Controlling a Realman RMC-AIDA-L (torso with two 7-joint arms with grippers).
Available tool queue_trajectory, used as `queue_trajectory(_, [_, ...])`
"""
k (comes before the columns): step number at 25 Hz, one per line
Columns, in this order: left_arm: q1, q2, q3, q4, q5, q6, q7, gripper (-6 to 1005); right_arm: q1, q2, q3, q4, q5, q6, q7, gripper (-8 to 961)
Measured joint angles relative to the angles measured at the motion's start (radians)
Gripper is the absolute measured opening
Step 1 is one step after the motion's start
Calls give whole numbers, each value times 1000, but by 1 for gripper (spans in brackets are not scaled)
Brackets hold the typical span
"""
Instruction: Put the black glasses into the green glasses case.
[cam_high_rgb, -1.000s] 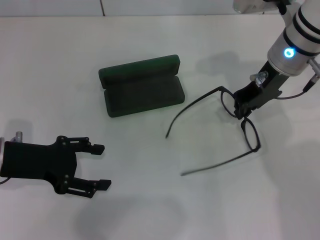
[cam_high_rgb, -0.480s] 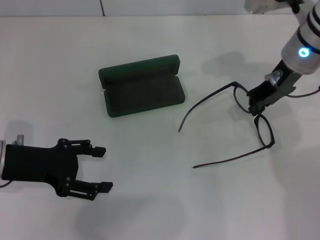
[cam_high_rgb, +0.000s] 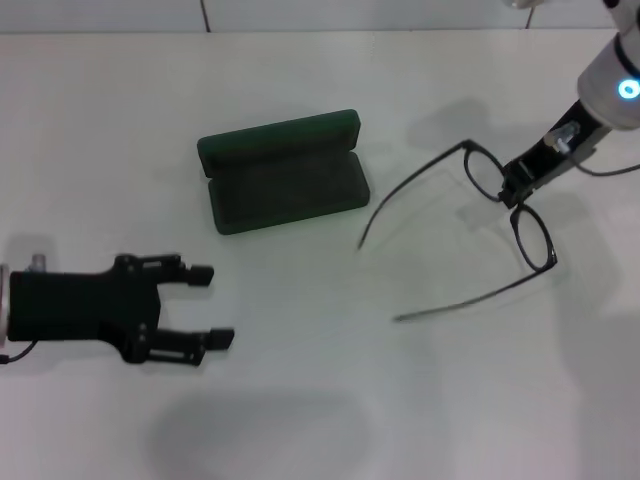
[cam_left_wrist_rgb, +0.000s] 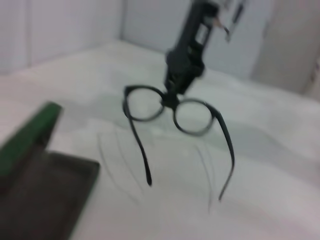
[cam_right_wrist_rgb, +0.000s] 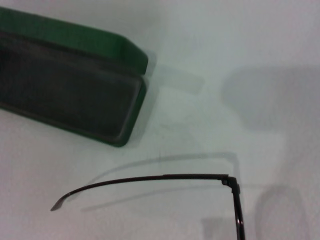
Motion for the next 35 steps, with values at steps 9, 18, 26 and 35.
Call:
queue_trajectory(9, [-9,-9,-35,-82,-62,2,-73,752,-114,-14,208,-85,216,-46,-251,69])
queue_trajectory(18, [-52,-17,-36,-178,-68,-57,-71,737,-236,-40,212,-91,522,106,-518,74])
queue_trajectory(26, [-93,-26,-41,-317,-169,-64,27,604,-239,-10,213,25,733,229,-680,79])
queue_trajectory(35, [-204,-32,-42,-492,-176,-56,158,365,-214,5,205,285,1013,245,-919,85])
